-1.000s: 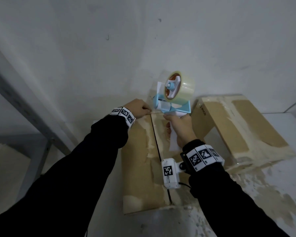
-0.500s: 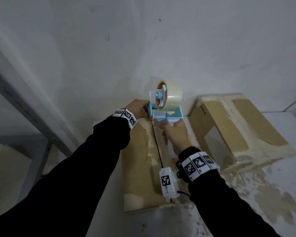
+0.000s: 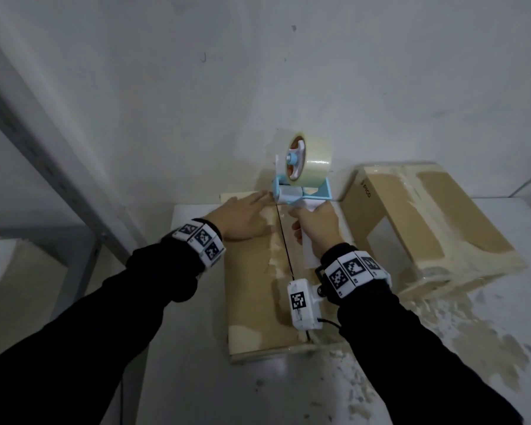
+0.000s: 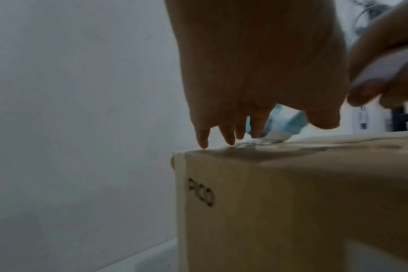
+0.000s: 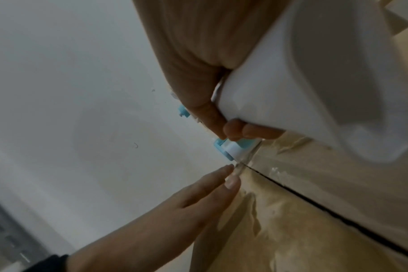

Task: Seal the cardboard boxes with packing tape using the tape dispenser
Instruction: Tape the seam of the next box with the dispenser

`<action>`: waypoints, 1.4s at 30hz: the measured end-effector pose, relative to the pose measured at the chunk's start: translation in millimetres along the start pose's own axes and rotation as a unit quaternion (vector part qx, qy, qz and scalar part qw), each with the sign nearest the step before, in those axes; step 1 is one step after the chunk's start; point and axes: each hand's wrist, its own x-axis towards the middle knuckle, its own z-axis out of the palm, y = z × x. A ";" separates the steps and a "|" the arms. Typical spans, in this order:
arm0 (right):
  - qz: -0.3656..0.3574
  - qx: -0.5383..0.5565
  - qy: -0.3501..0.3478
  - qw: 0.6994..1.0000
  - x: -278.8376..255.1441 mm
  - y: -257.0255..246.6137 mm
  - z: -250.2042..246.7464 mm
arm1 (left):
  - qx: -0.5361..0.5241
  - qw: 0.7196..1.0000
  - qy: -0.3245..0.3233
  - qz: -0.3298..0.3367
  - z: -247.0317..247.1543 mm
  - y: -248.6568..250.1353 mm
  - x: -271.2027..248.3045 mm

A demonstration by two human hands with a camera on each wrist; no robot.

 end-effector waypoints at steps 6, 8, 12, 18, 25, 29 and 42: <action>0.019 -0.035 -0.010 0.999 -6.8 -4.0 1.7 | 0.028 0.999 0.022 -0.032 32.6 9.2 1.7; 0.022 -0.062 -0.031 0.997 -9.4 -8.9 -0.1 | 0.042 0.997 0.048 -0.034 41.9 6.9 4.3; 0.020 -0.077 -0.042 0.996 -11.5 -14.2 5.6 | 0.091 0.991 0.085 -0.041 46.5 7.0 5.2; 0.012 -0.082 -0.052 0.995 -11.3 -8.8 12.1 | 0.085 0.987 0.112 -0.071 50.1 10.9 8.3; 0.024 -0.066 -0.041 0.997 -5.3 18.3 20.0 | 0.090 0.985 0.118 -0.089 51.4 12.3 10.2; 0.029 -0.061 -0.038 0.997 -10.4 10.1 9.0 | 0.040 0.986 0.134 -0.093 45.3 14.8 11.2; 0.029 -0.027 -0.051 0.998 -10.8 5.3 -5.2 | 0.132 0.988 0.068 -0.037 31.4 6.3 31.0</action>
